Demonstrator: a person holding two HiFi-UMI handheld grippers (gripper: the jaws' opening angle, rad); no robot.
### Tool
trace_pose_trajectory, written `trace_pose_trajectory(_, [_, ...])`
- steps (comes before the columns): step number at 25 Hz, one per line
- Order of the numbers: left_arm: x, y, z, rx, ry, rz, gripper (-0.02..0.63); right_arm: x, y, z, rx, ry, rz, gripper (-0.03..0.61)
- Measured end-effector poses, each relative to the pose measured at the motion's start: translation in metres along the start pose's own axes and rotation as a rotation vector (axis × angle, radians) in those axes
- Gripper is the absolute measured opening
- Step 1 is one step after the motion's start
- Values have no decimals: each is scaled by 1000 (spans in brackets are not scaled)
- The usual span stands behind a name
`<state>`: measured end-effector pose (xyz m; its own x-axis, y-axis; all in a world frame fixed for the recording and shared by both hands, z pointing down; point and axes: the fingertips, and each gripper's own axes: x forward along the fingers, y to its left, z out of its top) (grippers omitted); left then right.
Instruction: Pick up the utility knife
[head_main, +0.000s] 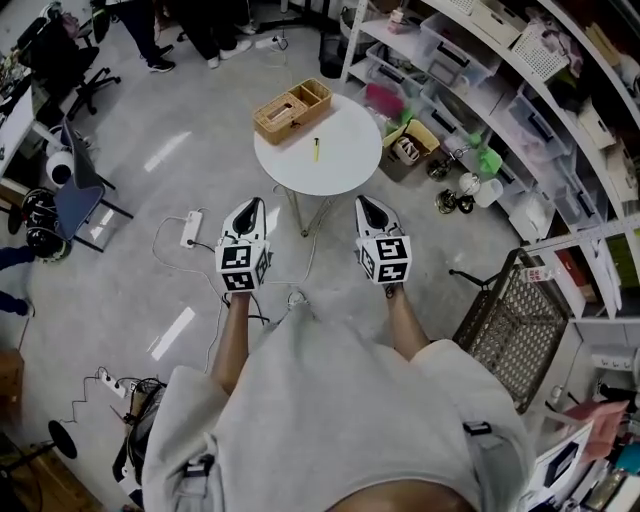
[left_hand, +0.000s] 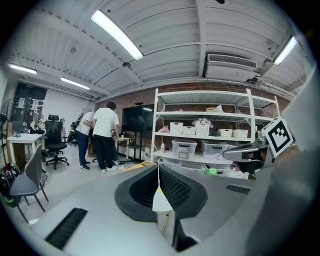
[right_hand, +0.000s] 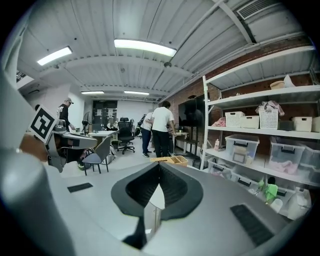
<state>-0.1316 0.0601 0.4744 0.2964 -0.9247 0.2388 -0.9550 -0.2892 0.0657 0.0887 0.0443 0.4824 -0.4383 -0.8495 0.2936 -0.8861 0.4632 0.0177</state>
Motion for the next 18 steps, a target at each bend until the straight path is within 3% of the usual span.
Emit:
trace_pose_trajectory(8, [60,40,14,-3,0,-37,23,62,-9,13,0,11,-29,31])
trace_pose_trajectory(18, [109,50,15,4,33,-79,23,101,-26,3,32,57,-48,31])
